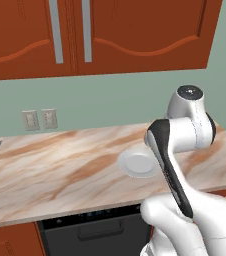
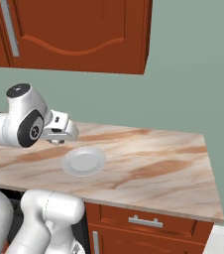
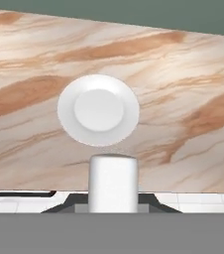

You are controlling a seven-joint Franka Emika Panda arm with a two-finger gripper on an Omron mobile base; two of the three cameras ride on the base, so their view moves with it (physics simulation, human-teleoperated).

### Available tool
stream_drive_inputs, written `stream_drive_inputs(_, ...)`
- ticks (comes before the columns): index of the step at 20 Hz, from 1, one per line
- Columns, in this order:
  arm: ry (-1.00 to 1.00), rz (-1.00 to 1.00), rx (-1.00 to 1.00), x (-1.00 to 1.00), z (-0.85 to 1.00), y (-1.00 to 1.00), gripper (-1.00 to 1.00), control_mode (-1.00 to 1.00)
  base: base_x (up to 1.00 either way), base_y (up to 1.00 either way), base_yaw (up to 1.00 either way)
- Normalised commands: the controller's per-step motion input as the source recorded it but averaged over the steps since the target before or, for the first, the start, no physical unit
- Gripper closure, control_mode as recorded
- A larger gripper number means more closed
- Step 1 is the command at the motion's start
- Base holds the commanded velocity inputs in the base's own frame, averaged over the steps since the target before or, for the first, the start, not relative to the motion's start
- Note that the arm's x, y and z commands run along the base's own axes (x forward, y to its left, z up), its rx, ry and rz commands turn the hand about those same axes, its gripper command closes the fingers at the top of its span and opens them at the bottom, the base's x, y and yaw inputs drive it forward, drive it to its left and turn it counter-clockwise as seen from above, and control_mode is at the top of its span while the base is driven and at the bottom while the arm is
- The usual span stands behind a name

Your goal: Pick up the marshmallow and place it in the cup of hot chocolate on the dining counter.

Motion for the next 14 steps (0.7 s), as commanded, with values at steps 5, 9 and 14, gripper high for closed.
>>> stream_drive_inputs(5, 0.00, -0.09, 0.00, -0.16, 0.06, 0.00, 1.00, 1.00, -0.48, 0.00, -0.10)
stream_drive_inputs(9, 0.00, 0.00, 0.00, 0.00, 0.00, 0.00, 1.00, 1.00, -1.00, 0.13, -0.01)
stream_drive_inputs(14, 0.00, 0.00, 0.00, 0.00, 0.00, 0.00, 1.00, 1.00, -0.87, 0.91, 0.16)
